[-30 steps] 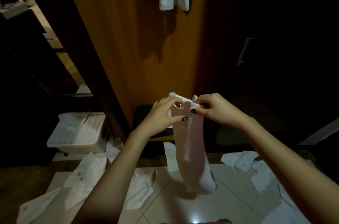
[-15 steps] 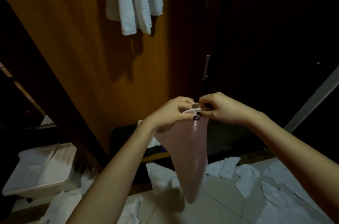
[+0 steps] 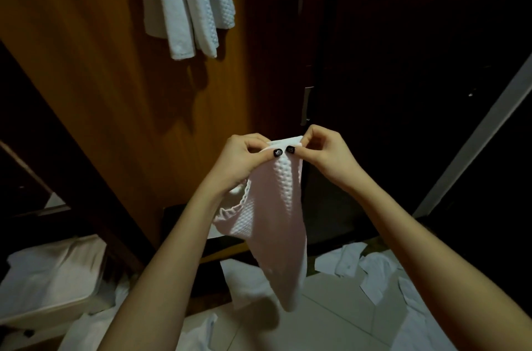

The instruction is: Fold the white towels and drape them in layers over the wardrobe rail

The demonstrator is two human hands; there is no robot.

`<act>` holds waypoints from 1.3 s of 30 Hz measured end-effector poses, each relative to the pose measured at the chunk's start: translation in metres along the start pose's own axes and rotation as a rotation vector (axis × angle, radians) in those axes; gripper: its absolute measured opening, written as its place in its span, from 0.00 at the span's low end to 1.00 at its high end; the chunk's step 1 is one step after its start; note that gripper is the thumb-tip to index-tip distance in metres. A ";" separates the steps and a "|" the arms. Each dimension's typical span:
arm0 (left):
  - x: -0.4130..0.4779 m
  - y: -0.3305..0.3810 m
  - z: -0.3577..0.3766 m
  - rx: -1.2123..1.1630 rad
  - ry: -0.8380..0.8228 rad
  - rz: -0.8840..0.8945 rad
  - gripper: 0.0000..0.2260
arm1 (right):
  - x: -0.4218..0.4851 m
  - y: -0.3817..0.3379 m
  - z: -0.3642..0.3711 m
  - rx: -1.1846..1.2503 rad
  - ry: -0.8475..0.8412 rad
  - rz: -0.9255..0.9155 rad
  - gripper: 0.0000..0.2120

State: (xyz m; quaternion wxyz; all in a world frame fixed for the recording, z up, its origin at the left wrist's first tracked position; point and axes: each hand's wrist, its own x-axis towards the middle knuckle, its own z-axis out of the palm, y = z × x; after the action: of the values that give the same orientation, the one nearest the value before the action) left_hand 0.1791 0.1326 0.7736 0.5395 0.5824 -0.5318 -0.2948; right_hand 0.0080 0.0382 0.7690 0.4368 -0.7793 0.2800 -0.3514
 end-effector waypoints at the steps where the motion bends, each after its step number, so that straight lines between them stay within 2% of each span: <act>1: -0.002 -0.001 -0.002 0.029 0.021 0.000 0.06 | 0.000 -0.001 0.003 -0.024 0.001 -0.011 0.11; 5: -0.008 -0.004 -0.010 0.119 0.084 0.030 0.06 | -0.001 -0.006 0.016 -0.113 -0.010 -0.071 0.10; 8: -0.014 -0.010 -0.023 0.161 -0.035 0.022 0.03 | -0.001 -0.005 0.022 -0.132 -0.029 -0.084 0.09; 10: -0.021 -0.019 -0.032 0.294 -0.111 -0.023 0.02 | -0.002 -0.001 0.023 -0.131 -0.030 -0.071 0.09; 13: -0.034 -0.042 -0.047 0.520 -0.209 -0.157 0.06 | -0.001 0.005 0.027 -0.151 -0.006 -0.041 0.09; 15: -0.043 -0.057 -0.056 0.576 -0.278 -0.234 0.10 | 0.001 0.011 0.029 -0.167 0.022 -0.025 0.10; 17: -0.054 -0.064 -0.058 0.541 -0.244 -0.199 0.11 | 0.004 0.019 0.027 -0.179 0.053 -0.011 0.11; 20: -0.066 -0.065 -0.047 0.333 -0.088 -0.069 0.13 | 0.010 0.027 0.020 -0.143 0.081 0.027 0.11; 22: -0.064 -0.063 -0.041 0.266 -0.110 -0.119 0.16 | 0.014 0.028 0.016 -0.146 0.094 0.044 0.10; 24: -0.060 -0.066 -0.045 0.309 -0.144 -0.181 0.19 | 0.016 0.030 0.011 -0.142 0.118 0.036 0.10; 27: -0.052 -0.072 -0.060 0.511 -0.193 -0.179 0.09 | 0.013 0.034 0.001 -0.144 0.134 0.015 0.10; 30: -0.044 -0.068 -0.068 1.031 -0.296 -0.035 0.12 | 0.007 0.040 -0.007 -0.193 0.144 0.017 0.11; 32: -0.040 -0.065 -0.073 1.227 -0.312 0.004 0.11 | 0.005 0.045 -0.012 -0.203 0.185 0.035 0.11; 36: -0.037 -0.075 -0.075 1.171 -0.274 -0.048 0.09 | 0.004 0.051 -0.019 -0.205 0.221 0.045 0.12; 37: -0.035 -0.079 -0.074 1.096 -0.268 -0.051 0.08 | 0.004 0.049 -0.020 -0.208 0.215 0.054 0.12; 39: -0.032 -0.084 -0.073 0.778 -0.228 -0.082 0.08 | 0.007 0.048 -0.024 -0.167 0.205 0.069 0.11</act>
State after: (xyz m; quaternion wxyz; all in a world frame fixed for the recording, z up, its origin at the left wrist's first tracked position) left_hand 0.2630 0.1734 0.7048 0.2043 0.7273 -0.6364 -0.1555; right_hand -0.0129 -0.0009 0.7384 0.3514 -0.7630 0.3781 -0.3892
